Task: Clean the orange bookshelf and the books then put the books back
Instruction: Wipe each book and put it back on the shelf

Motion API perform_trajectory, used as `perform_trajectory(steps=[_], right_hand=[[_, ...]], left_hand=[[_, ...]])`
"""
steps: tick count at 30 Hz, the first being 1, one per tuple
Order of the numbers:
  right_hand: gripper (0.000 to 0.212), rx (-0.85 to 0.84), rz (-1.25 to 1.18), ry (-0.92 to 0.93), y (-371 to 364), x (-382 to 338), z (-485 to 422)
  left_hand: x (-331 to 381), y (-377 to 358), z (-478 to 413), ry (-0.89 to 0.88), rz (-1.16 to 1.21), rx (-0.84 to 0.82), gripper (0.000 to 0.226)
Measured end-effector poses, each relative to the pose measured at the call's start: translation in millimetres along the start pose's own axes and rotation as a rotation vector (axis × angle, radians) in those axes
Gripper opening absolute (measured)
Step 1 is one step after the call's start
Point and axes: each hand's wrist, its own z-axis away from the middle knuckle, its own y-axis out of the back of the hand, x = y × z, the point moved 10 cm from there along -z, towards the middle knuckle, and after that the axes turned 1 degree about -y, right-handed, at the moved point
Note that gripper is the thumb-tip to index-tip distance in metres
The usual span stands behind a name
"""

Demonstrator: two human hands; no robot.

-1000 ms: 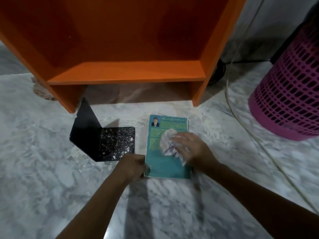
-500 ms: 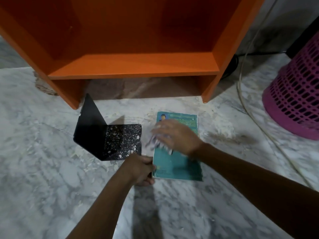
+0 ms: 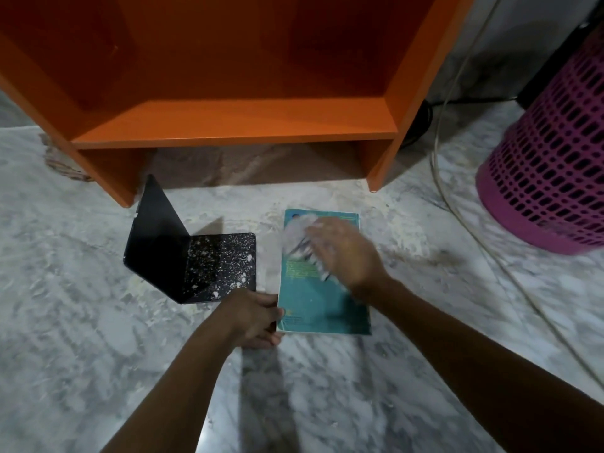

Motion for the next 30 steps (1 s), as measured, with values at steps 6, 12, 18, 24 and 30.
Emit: perform_trajectory(steps=[6, 12, 18, 24, 30], right_hand=[[0.034, 0.397, -0.076, -0.597, 75, 106, 3], [0.025, 0.27, -0.164, -0.053, 35, -5, 56], [0.02, 0.244, -0.121, -0.068, 28, 13, 68], [0.03, 0.273, -0.2, -0.443, 37, 56, 65], [0.029, 0.296, -0.226, -0.414, 29, 37, 76]], left_hand=[[0, 1, -2, 0.015, -0.051, 0.016, 0.01], [-2, 2, -4, 0.05, -0.046, 0.03, 0.01], [-5, 5, -3, 0.034, -0.041, 0.071, 0.02], [-6, 4, 4, 0.078, -0.013, 0.026, 0.021], [6, 12, 7, 0.028, -0.009, 0.103, 0.035]])
